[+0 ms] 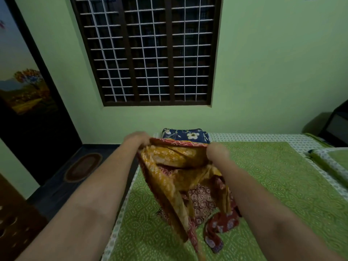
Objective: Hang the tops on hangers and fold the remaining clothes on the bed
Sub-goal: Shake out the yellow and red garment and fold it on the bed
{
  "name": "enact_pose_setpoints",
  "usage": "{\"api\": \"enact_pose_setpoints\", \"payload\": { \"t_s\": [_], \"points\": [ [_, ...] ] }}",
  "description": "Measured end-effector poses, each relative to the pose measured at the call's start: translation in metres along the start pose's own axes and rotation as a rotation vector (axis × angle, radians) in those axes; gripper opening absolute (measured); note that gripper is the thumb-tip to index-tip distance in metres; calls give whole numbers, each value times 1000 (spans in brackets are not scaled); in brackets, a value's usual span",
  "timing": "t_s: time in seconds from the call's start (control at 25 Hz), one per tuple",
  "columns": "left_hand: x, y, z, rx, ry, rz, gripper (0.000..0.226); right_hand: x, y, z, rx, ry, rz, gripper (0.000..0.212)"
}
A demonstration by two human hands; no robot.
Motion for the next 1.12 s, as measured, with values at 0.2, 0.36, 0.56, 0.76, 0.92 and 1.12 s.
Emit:
{"api": "enact_pose_setpoints", "payload": {
  "t_s": [0.2, 0.36, 0.56, 0.76, 0.92, 1.12],
  "points": [
    [-65, 28, -25, 56, 729, -327, 74, 95, 30, 127, -214, -96, 268, 29],
    [-128, 55, -46, 228, 1458, -446, 44, 134, 30, 129, -95, -234, 580, 49],
    [-115, 46, -34, 397, 1859, -399, 49, 39, -9, 84, -129, -627, 319, 47],
    [-122, 42, -45, 417, 1979, -406, 53, -37, -27, -54, 407, -950, -188, 106],
    [-129, 49, -38, 413, 2019, -439, 51, -34, -20, -99, 632, -1201, -273, 145],
    [-112, 48, -9, 364, 2060, -522, 59, -25, -3, -98, 695, -1303, -234, 110]
  ]
}}
Point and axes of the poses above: each hand's wrist, its own y-axis away from the middle knuckle, its own z-axis out of the back of the hand, x = y × z, the point moved 5 cm from there along -y, towards the middle knuckle, and after that the axes turned 5 degrees about x, right-handed, at the moved point
